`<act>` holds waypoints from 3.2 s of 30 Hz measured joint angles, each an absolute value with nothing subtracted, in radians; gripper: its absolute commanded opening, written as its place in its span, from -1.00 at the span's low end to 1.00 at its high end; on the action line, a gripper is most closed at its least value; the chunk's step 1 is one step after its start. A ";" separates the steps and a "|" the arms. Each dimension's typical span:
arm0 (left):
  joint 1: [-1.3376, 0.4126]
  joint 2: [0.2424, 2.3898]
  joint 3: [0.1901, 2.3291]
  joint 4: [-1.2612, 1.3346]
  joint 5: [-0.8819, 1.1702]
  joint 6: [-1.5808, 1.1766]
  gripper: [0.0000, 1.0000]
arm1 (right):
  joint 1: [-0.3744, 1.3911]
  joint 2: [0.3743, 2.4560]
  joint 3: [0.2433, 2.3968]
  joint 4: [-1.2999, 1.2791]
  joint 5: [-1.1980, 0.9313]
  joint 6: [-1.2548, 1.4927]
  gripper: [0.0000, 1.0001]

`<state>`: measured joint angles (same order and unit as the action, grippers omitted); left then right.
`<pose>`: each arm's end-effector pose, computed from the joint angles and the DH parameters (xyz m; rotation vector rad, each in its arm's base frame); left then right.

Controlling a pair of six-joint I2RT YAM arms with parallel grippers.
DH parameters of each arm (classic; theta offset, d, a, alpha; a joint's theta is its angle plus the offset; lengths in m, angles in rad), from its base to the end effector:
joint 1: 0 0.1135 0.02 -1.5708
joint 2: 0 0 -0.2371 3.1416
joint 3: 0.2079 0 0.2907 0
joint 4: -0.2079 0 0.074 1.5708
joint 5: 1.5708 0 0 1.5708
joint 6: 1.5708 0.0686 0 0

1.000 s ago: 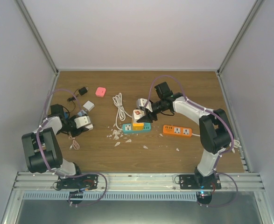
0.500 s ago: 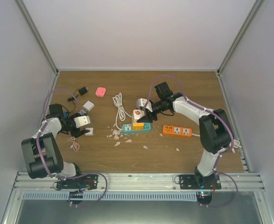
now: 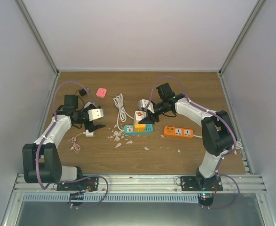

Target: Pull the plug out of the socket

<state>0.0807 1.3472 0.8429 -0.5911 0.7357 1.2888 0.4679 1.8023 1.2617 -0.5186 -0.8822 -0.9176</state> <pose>0.3053 -0.0215 0.1488 1.4854 1.7737 -0.3347 0.3391 0.2307 0.1468 -1.6910 1.5919 0.9264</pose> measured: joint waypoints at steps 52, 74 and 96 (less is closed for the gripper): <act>-0.477 1.675 1.143 -0.421 0.797 0.820 0.48 | 0.445 1.696 0.751 0.265 -0.922 -0.545 0.99; -0.478 1.675 1.145 -0.419 0.807 0.821 -0.52 | 0.461 1.794 0.744 0.361 -0.903 -0.551 0.11; -0.424 1.681 1.158 -0.463 0.892 0.799 -0.79 | 0.467 1.815 0.772 0.358 -0.940 -0.553 -0.59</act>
<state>-0.4236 1.6806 1.1576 -0.4633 0.8917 0.7994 0.4675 1.8153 0.7723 0.3584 -0.9401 -0.5526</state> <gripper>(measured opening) 0.618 0.654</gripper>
